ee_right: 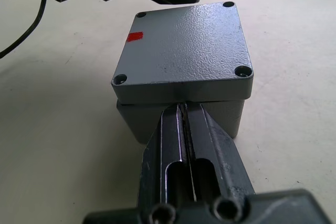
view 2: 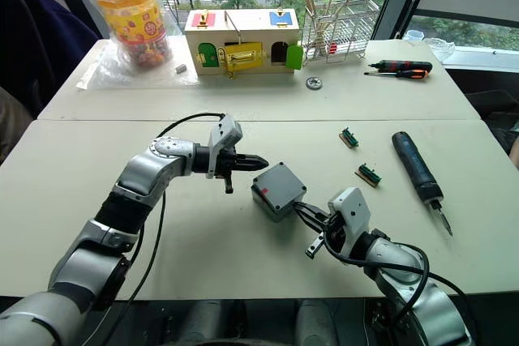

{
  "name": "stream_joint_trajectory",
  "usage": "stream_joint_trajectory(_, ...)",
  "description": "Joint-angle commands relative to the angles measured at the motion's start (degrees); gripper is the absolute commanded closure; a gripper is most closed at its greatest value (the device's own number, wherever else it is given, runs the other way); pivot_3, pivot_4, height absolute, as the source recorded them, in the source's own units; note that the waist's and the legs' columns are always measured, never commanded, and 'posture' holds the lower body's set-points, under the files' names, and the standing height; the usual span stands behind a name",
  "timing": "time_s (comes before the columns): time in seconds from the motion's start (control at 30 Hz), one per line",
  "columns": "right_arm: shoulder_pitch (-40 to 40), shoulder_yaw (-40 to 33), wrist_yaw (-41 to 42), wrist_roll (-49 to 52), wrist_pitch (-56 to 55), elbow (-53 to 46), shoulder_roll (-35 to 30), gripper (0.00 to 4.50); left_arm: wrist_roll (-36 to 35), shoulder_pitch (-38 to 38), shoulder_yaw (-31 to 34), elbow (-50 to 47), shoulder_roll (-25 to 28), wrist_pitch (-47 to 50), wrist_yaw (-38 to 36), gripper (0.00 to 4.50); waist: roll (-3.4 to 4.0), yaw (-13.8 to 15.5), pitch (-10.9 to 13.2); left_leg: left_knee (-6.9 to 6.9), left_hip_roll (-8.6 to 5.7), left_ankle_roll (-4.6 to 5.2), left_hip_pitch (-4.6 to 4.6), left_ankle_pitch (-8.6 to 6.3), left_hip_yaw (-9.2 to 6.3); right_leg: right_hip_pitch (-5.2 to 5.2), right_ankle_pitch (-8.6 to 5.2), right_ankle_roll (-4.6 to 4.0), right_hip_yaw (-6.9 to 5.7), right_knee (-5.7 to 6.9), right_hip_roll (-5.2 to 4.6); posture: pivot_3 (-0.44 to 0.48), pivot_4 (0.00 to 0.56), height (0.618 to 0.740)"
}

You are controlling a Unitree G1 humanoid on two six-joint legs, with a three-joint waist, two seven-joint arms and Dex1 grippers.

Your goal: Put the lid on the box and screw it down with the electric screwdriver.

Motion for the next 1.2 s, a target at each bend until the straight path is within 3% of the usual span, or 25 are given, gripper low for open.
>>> stream_joint_trajectory(0.03, -0.1, -0.9, 0.0, 0.0, -0.5, -2.0, 0.5, 4.47, 0.4, 0.2, -0.2, -2.3, 0.5, -0.9, -0.6, 4.5, 0.0, 0.0, 0.0, 0.0, 0.0, 0.0, -0.01, 0.0, 0.0, 0.0, 0.0, 0.0, 0.0, 0.0, 0.0, 0.0, 0.15, 0.708)
stream_joint_trajectory(1.2, 0.5, -1.6, 1.1, -0.2, -0.3, -1.6, 0.4, 4.47, 1.7, 1.7, 0.1, -3.1, 1.1, -1.4, 0.5, 4.5, 0.0, 0.0, 0.0, 0.0, 0.0, 0.0, -0.02, 0.0, -0.01, -0.01, 0.0, 0.0, 0.0, 0.0, 0.0, 0.0, 0.15, 0.708)
